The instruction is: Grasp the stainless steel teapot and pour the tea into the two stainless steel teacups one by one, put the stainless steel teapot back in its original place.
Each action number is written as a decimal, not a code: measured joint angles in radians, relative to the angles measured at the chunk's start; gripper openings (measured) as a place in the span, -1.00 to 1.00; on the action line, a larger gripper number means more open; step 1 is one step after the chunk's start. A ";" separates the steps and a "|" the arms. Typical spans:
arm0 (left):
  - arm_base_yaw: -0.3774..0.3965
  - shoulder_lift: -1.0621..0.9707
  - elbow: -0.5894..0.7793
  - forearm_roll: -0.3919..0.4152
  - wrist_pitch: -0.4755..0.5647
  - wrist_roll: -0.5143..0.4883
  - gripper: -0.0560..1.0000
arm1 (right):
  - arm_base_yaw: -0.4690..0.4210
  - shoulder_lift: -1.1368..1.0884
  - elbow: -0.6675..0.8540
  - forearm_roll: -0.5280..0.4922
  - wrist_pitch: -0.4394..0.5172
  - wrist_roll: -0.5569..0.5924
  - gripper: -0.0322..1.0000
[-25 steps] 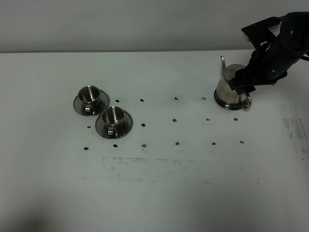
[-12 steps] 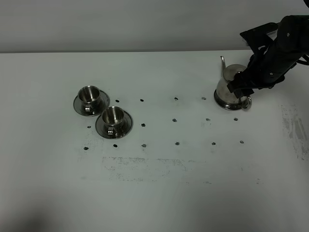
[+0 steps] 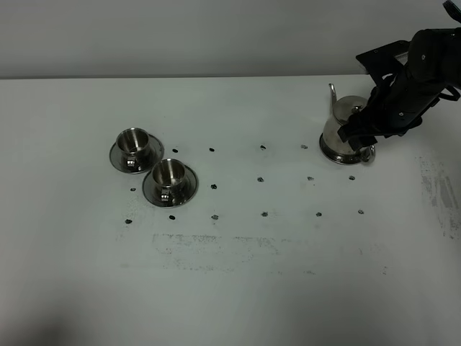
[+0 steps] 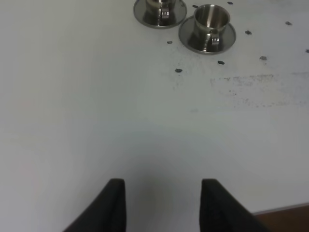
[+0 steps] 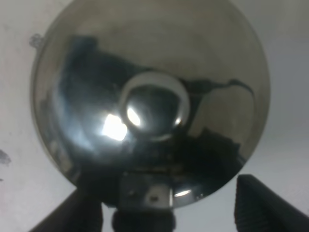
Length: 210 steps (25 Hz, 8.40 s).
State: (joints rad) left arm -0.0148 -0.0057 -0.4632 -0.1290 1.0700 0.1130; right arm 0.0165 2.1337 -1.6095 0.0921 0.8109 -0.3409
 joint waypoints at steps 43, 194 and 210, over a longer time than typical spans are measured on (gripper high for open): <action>0.000 0.000 0.000 0.000 0.000 0.000 -0.19 | 0.008 -0.064 -0.031 -0.007 0.095 -0.060 -0.55; 0.000 0.000 0.000 -0.001 0.000 0.000 -0.19 | 0.549 0.480 -0.844 -0.743 -0.110 -0.904 -0.55; 0.000 0.000 0.000 -0.001 0.000 0.000 -0.19 | 0.550 0.480 -0.844 -0.754 -0.111 -0.942 -0.55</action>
State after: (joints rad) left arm -0.0148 -0.0057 -0.4632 -0.1299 1.0703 0.1130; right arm 0.5661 2.6134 -2.4537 -0.6623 0.6996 -1.2826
